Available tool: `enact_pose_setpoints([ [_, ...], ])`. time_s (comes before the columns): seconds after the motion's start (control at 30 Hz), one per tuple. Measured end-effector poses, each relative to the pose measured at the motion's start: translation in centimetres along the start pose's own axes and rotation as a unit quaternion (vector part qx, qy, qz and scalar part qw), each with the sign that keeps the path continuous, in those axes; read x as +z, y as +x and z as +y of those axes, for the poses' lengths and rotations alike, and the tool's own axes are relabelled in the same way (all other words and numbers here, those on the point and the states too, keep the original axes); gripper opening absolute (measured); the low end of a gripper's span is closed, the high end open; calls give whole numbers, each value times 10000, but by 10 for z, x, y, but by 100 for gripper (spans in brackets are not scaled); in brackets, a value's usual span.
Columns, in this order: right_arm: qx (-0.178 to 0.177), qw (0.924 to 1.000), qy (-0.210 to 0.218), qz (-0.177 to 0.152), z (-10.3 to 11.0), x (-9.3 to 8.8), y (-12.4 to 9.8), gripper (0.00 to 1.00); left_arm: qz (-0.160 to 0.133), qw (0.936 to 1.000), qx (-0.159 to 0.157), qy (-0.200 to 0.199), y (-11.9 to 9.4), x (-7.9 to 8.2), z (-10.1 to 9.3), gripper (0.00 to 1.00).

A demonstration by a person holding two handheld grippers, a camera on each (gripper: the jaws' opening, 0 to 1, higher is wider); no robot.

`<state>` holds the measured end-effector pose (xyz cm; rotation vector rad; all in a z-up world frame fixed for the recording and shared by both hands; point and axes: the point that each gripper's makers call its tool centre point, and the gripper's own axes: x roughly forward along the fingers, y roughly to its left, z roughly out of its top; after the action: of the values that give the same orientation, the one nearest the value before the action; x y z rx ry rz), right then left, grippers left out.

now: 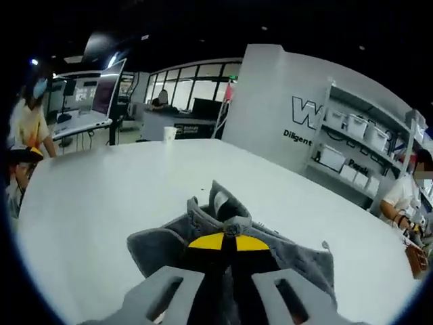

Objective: Open the folded towel by lifting each exposed corner and separating the folded layers until the towel lies flat within the target outline without major curled edges

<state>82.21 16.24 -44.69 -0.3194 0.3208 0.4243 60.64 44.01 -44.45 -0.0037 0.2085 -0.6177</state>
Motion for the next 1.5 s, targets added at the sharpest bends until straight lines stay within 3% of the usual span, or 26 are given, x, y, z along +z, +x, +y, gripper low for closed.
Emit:
enact_pose_setpoints([
  [0.63,-892,9958,159,92,-88,-22,-45,0,37,10000,-15,6,6,-1,-3,100],
  [0.9,-1177,9928,157,175,-115,-34,-60,0,53,10000,-33,20,8,-1,-6,100],
  [1.5,-1954,9794,370,357,-187,-68,-113,0,91,9999,-86,31,12,-4,-14,100],
])
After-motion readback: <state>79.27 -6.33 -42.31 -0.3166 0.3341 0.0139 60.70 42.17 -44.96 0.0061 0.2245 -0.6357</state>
